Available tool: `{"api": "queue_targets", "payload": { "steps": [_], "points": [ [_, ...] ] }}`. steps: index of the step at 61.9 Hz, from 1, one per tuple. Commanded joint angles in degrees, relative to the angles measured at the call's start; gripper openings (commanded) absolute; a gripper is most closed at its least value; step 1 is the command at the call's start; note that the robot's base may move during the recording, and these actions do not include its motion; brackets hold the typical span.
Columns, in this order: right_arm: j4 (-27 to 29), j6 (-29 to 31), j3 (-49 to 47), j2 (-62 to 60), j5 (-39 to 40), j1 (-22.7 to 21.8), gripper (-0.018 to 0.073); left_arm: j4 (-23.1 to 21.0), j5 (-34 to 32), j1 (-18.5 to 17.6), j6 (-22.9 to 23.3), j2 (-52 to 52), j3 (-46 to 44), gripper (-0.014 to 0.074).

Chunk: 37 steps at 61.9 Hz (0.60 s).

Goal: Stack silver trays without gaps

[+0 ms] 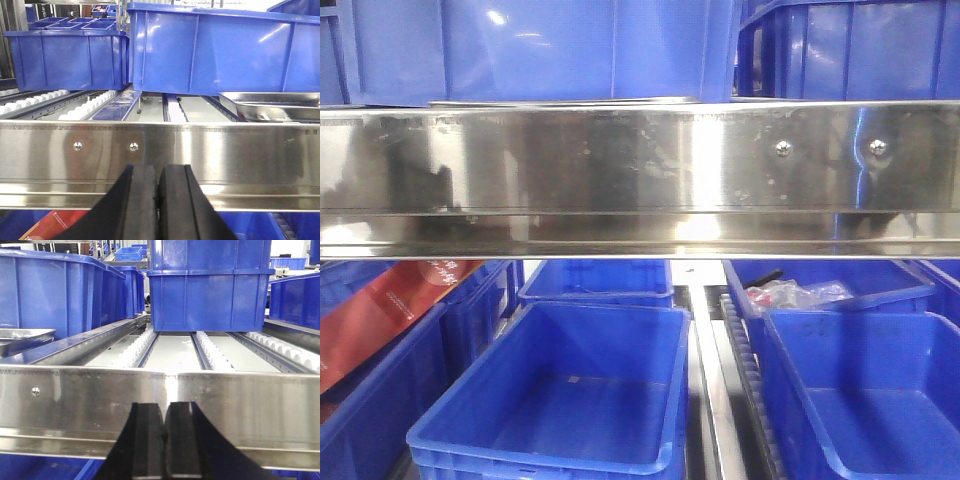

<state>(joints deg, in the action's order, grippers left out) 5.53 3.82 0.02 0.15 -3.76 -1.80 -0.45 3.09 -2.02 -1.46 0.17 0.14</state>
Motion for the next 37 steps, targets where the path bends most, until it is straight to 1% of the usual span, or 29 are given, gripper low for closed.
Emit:
{"api": "queue_targets", "payload": {
  "steps": [1, 33, 37],
  "points": [
    [-0.5, 0.4, 0.0, -0.2, 1.3, -0.2, -0.0078, -0.3, -1.0, 0.1, 0.0, -0.2, -0.1, -0.0017],
    [-0.5, 0.4, 0.0, -0.2, 1.3, -0.2, -0.0078, -0.3, -1.0, 0.1, 0.0, -0.2, -0.1, -0.0017],
    [-0.5, 0.4, 0.0, -0.2, 1.4, -0.2, -0.0078, -0.3, -2.5, 0.1, 0.0, -0.2, -0.1, -0.0017]
  ]
}}
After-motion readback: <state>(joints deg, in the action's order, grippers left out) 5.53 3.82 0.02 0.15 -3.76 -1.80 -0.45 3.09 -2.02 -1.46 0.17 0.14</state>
